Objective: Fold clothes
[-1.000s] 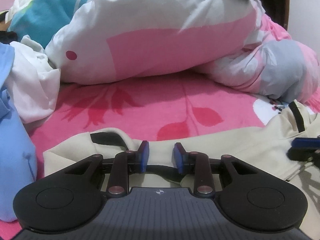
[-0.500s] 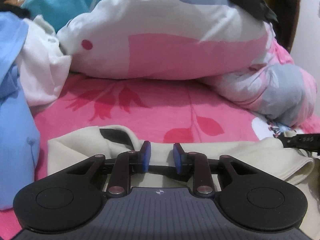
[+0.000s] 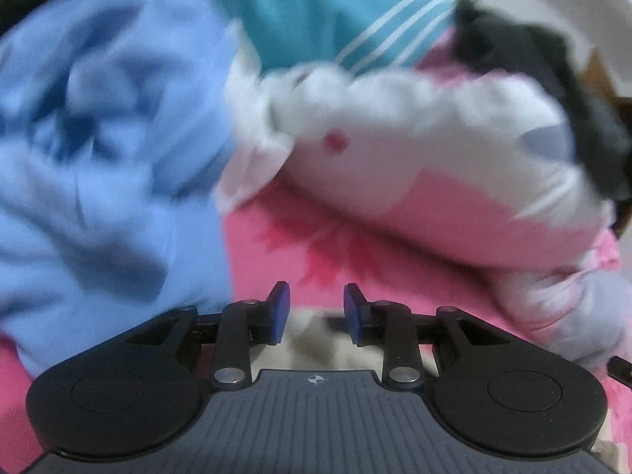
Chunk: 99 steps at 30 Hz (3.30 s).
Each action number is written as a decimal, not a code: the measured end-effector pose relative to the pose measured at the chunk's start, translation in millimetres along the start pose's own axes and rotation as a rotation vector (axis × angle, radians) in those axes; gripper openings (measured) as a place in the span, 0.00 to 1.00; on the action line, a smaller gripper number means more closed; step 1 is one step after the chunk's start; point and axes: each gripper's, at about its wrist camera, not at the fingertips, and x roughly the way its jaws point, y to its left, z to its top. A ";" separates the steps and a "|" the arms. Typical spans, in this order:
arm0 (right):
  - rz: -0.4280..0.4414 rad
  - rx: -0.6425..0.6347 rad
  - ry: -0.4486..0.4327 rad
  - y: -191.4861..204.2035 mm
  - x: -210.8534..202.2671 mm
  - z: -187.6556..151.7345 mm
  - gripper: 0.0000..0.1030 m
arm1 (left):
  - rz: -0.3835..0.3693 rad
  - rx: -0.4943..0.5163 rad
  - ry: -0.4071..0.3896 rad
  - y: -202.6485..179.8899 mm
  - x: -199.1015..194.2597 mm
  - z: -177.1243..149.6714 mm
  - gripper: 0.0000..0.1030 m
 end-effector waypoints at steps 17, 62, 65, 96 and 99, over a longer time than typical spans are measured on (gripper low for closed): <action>0.062 -0.110 0.213 7.2 33.2 -50.3 0.15 | -0.052 0.179 0.263 -28.0 45.4 -10.2 0.26; 0.058 -0.132 0.202 -4.2 17.3 -48.8 0.13 | 0.014 0.665 0.218 -154.8 3.7 -88.2 0.30; 0.072 -0.113 0.185 -6.0 13.6 -47.3 0.13 | 0.040 0.684 0.211 -158.1 2.4 -91.1 0.30; 0.125 -0.123 0.207 -0.7 23.1 -54.8 0.17 | 0.121 0.757 0.182 -169.4 0.5 -103.2 0.31; 0.125 -0.124 0.206 -2.6 20.9 -55.6 0.17 | 0.123 0.757 0.181 -169.6 0.1 -103.3 0.31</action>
